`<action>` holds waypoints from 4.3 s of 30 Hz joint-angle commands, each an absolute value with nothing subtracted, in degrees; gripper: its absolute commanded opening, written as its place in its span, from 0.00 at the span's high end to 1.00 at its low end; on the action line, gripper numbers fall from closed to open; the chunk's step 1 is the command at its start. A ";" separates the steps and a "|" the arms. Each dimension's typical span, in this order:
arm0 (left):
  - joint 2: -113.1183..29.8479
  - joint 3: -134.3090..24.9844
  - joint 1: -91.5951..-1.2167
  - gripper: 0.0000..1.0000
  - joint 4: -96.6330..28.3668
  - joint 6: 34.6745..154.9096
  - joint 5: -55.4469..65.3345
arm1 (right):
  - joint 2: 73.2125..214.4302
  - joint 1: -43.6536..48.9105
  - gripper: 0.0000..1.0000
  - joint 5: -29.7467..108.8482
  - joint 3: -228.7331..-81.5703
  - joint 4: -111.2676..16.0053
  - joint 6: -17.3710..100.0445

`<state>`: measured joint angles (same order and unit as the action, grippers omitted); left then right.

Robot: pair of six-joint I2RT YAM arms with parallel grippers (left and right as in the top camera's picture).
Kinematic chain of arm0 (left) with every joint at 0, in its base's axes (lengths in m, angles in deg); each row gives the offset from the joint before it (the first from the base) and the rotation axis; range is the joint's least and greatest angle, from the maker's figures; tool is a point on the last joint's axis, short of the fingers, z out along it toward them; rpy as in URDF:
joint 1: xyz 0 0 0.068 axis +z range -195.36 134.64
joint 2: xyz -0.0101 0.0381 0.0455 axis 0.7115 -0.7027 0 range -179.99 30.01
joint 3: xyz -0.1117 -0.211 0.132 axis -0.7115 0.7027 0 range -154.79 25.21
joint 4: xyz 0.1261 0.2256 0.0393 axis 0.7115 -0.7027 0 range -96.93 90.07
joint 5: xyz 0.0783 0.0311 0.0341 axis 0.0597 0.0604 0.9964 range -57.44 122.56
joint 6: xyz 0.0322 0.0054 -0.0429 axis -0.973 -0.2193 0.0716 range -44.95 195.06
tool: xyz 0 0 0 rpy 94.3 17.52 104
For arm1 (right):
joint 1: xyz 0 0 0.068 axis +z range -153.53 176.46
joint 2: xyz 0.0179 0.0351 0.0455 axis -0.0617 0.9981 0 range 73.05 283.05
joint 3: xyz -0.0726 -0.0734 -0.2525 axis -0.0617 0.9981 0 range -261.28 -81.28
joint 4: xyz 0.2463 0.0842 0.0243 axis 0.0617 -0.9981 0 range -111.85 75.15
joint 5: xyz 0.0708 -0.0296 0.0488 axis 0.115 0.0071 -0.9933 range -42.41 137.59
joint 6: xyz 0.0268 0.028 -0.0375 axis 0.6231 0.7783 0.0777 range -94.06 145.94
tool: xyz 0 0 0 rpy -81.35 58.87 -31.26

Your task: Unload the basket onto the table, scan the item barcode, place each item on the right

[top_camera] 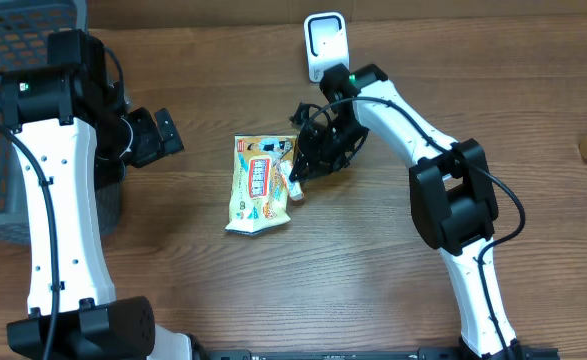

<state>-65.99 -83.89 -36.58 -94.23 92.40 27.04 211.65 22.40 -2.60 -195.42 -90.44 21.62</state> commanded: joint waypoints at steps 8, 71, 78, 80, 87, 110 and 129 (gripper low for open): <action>-65.89 -83.89 -35.99 0.00 -94.14 91.33 27.02 | 211.35 12.80 0.81 22.56 -191.69 -90.72 33.07; -65.89 -83.89 -35.99 0.00 -94.14 91.33 27.02 | 211.39 11.58 0.96 -12.94 -196.97 -98.74 7.63; -65.89 -83.89 -35.99 0.00 -94.14 91.33 27.02 | 211.39 6.01 0.96 -23.08 -196.97 -110.52 -11.05; -65.89 -83.89 -35.99 0.00 -94.14 91.33 27.02 | 211.39 5.33 0.97 -22.82 -196.58 -112.01 -12.91; -65.89 -83.89 -35.99 0.00 -94.14 91.33 27.02 | 211.39 4.37 0.96 -19.98 -195.86 -109.19 -13.92; -65.89 -83.89 -35.99 0.00 -94.14 91.33 27.02 | 211.39 6.29 0.46 33.53 -197.30 -100.62 23.41; -65.89 -83.89 -35.97 0.00 -94.14 91.33 27.02 | 211.48 14.09 0.53 45.64 -201.24 -100.54 34.04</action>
<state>-65.99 -83.89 -36.56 -94.21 92.42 27.04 211.35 13.22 41.59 -202.64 -101.61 30.58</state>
